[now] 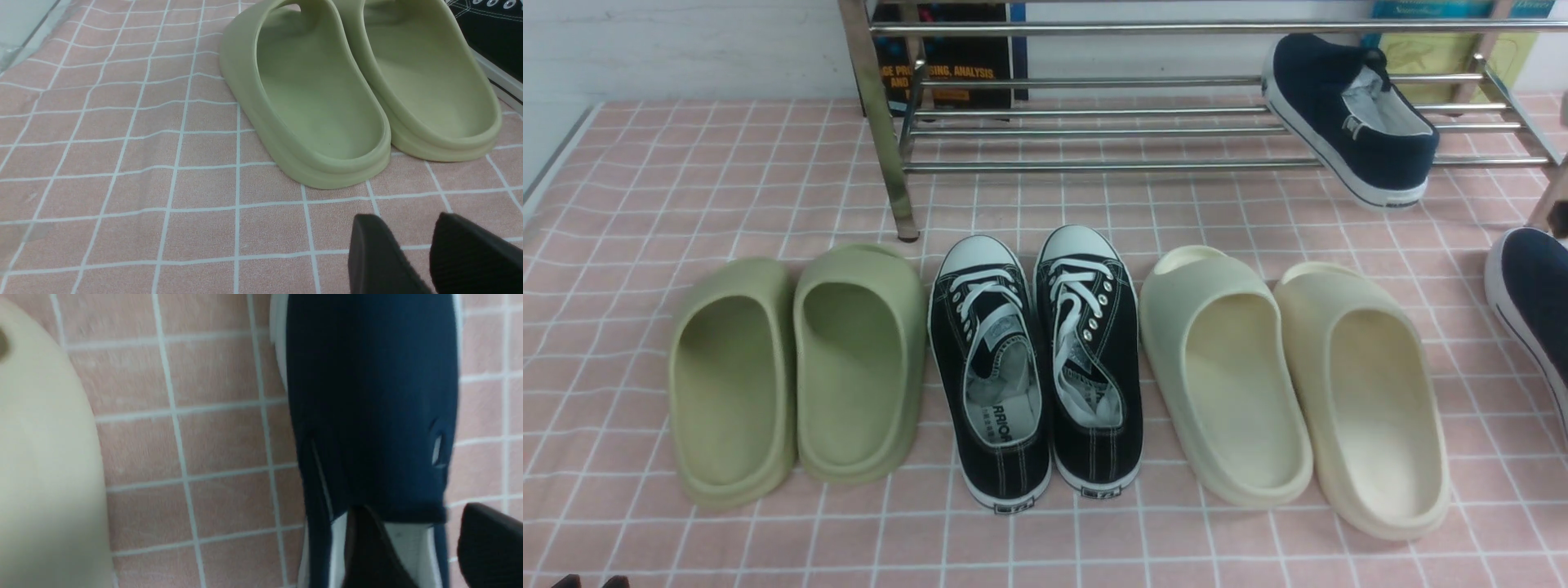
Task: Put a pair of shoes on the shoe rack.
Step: Use the right arm to grab the shoe closest to it, then use the right arm to put a shoe into the shoe rack
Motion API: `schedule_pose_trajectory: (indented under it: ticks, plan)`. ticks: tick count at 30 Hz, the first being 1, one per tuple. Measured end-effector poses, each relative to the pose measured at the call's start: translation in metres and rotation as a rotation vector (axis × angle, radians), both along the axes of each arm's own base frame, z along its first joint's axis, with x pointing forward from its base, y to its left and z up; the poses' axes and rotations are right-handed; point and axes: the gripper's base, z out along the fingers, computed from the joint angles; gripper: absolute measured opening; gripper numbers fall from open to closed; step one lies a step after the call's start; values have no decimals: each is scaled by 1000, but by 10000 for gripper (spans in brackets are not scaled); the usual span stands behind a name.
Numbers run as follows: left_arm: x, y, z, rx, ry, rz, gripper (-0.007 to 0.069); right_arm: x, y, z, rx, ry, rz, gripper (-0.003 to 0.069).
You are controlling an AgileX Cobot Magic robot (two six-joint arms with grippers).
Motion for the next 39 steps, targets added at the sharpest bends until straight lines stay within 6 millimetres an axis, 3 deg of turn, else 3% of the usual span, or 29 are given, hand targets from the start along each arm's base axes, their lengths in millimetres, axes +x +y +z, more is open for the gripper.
schedule_pose_trajectory:
  ticks: [5,9,13,15,17,19,22,24,27,30,39]
  plan:
    - [0,0,0,0,0,0,239,-14,5,-40,29,41,-6,431]
    - [0,0,0,0,0,0,239,-19,6,-57,35,50,-6,433]
    - [0,0,0,0,0,0,239,-18,6,-63,35,40,-6,317]
    - [0,0,0,0,0,0,239,-18,6,-60,38,38,-8,176]
    - [0,0,0,0,0,0,239,-19,7,-53,48,37,-9,52]
    - [0,0,0,0,0,0,239,-21,9,-39,57,23,7,8]
    - [0,0,0,0,0,0,239,-23,18,-9,99,-19,55,7]
    - [0,0,0,0,0,0,239,-23,22,1,110,-41,80,7]
    - [0,0,0,0,0,0,239,-11,38,33,115,-139,170,7]
    - [0,0,0,0,0,0,239,0,42,46,110,-169,201,7]
    - [0,0,0,0,0,0,239,38,37,60,73,-214,220,7]
